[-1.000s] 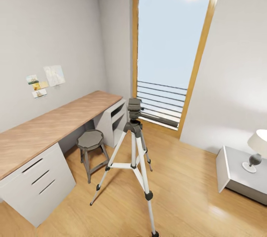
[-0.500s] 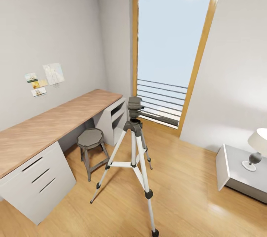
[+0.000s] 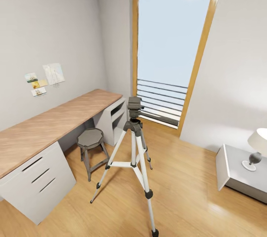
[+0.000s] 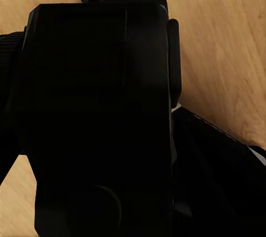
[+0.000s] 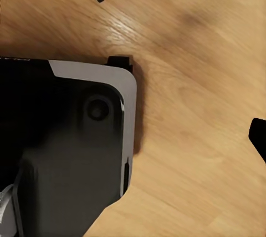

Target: Attach the digital camera to the camera tripod in the bedroom.

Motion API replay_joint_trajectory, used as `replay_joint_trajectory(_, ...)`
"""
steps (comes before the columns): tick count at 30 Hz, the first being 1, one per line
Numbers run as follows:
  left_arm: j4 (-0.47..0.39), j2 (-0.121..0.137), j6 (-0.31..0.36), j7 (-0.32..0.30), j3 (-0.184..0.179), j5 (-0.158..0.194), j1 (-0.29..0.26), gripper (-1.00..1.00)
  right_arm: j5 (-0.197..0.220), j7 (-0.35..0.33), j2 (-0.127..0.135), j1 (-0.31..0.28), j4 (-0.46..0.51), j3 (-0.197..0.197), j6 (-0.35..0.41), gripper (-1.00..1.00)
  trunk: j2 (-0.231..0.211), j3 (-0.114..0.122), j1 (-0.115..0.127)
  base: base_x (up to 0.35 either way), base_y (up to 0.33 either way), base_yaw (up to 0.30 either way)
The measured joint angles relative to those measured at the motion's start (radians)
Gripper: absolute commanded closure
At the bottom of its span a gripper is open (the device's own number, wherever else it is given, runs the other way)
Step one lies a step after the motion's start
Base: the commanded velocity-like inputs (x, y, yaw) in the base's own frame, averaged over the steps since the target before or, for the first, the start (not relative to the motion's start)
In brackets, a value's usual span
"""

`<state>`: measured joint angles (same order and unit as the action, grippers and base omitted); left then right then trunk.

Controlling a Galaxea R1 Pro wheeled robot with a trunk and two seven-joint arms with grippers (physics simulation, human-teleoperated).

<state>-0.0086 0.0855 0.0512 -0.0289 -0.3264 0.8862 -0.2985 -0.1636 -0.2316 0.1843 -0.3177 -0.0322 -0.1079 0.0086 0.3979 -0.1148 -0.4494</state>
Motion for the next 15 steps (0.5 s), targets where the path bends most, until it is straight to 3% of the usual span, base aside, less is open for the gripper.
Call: replay_joint_trajectory(15,0.000,0.000,0.000,0.000,0.000,0.000,0.000,1.00,0.000,0.001,-0.008,0.000,0.001,0.000,0.001,-1.00,0.000,0.000,0.000,0.000,0.000,0.000)
